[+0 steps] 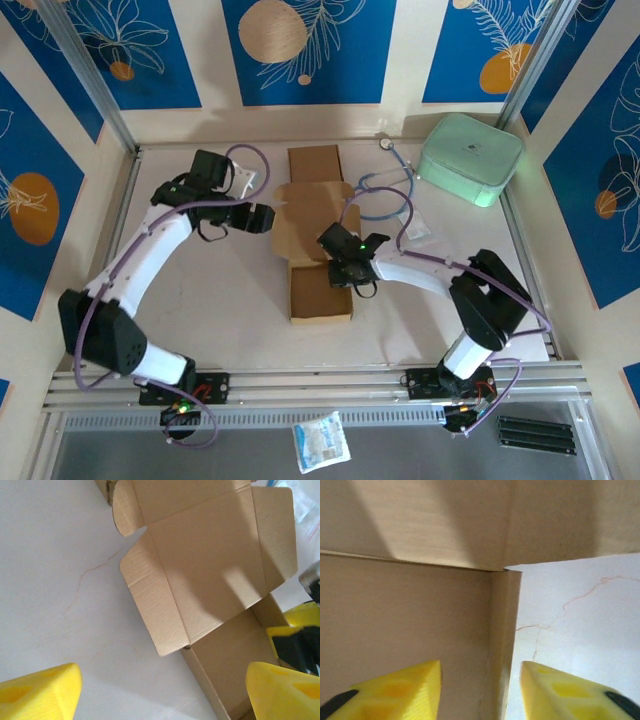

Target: Fold the paper box

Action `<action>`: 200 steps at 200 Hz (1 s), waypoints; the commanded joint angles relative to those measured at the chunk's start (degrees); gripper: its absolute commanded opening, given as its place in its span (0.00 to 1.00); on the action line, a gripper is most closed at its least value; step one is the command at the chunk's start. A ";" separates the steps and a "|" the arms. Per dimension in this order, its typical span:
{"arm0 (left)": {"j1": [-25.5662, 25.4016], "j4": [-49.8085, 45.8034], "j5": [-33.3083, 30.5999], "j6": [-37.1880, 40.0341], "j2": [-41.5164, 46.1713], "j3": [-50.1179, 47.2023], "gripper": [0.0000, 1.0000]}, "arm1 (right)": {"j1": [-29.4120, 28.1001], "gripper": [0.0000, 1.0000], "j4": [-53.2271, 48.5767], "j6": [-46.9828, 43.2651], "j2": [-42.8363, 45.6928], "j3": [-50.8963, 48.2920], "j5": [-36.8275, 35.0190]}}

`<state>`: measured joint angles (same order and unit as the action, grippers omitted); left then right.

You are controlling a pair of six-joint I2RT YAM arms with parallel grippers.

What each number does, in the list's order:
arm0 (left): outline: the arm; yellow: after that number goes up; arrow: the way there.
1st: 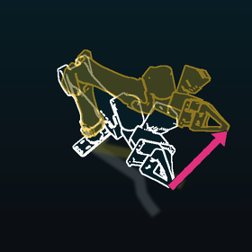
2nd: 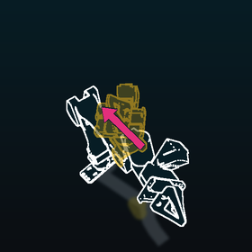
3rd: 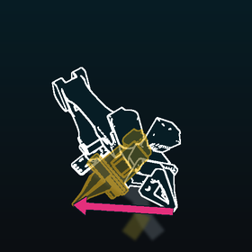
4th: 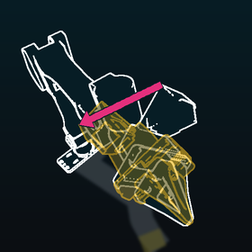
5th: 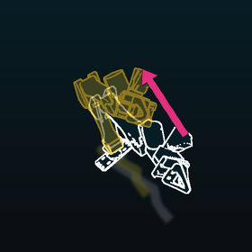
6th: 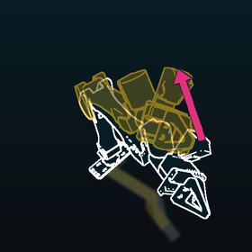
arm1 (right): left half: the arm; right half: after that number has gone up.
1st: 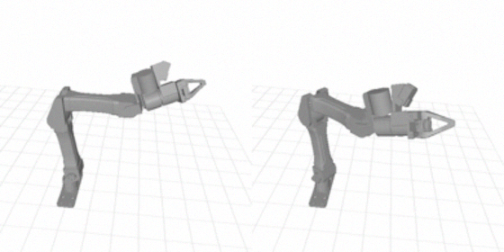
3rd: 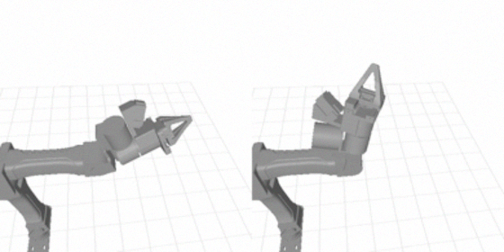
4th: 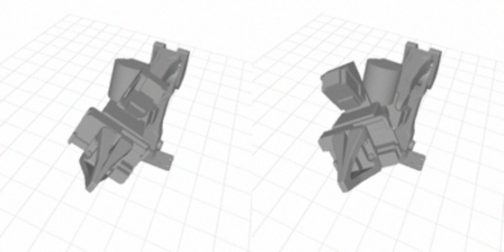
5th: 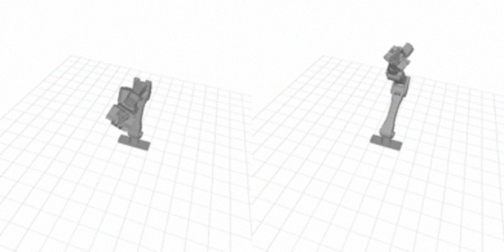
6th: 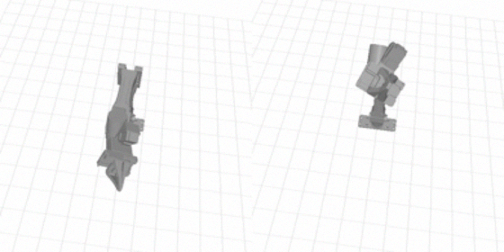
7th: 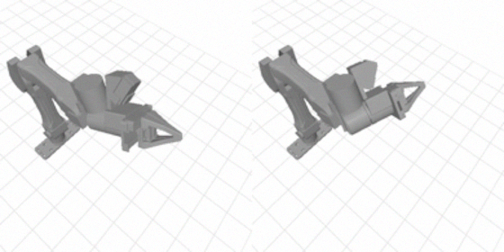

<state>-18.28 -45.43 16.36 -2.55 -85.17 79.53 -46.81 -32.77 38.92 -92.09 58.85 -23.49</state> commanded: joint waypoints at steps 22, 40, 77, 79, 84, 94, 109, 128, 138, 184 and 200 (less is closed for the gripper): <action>2.07 -5.21 13.04 8.46 -13.48 12.30 0.85 | 1.01 0.64 -4.94 0.88 12.35 2.89 3.98; 2.08 -10.44 17.24 14.99 -18.89 18.54 0.84 | 2.68 0.74 -7.42 -0.18 16.78 3.16 5.63; 2.03 -22.70 15.50 23.63 -30.06 31.42 0.83 | 7.48 0.87 -9.32 -1.65 25.36 1.30 11.96; 2.03 -22.93 15.07 23.57 -30.52 31.88 0.83 | 7.75 0.87 -9.32 -1.56 25.64 1.17 12.08; 2.02 -23.09 13.69 23.44 -31.47 32.73 0.83 | 8.35 0.88 -9.22 -1.41 26.76 0.71 12.43; 2.06 -22.70 12.21 23.03 -32.79 33.72 0.82 | 9.35 0.89 -9.02 -1.17 28.44 -0.22 12.90; 2.02 -21.31 11.59 22.17 -33.96 34.24 0.82 | 10.53 0.89 -9.25 -0.62 30.22 -1.16 13.13; 2.02 -20.42 12.21 21.79 -34.91 34.25 0.81 | 11.30 0.89 -9.67 -0.16 31.67 -1.87 13.36; 1.93 -19.91 12.12 21.53 -35.45 34.12 0.80 | 11.43 0.90 -9.68 -0.06 32.16 -2.27 13.38; 1.86 -18.64 10.48 21.63 -37.37 33.50 0.71 | 11.65 0.90 -9.89 0.37 32.24 -2.25 13.86; 1.90 -19.96 13.68 22.28 -38.61 34.22 0.62 | 11.65 0.89 -9.85 0.55 32.09 -2.10 13.82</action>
<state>-16.62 -63.57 27.11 18.22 -121.34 111.98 -35.48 -41.67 38.57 -60.58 57.06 -11.03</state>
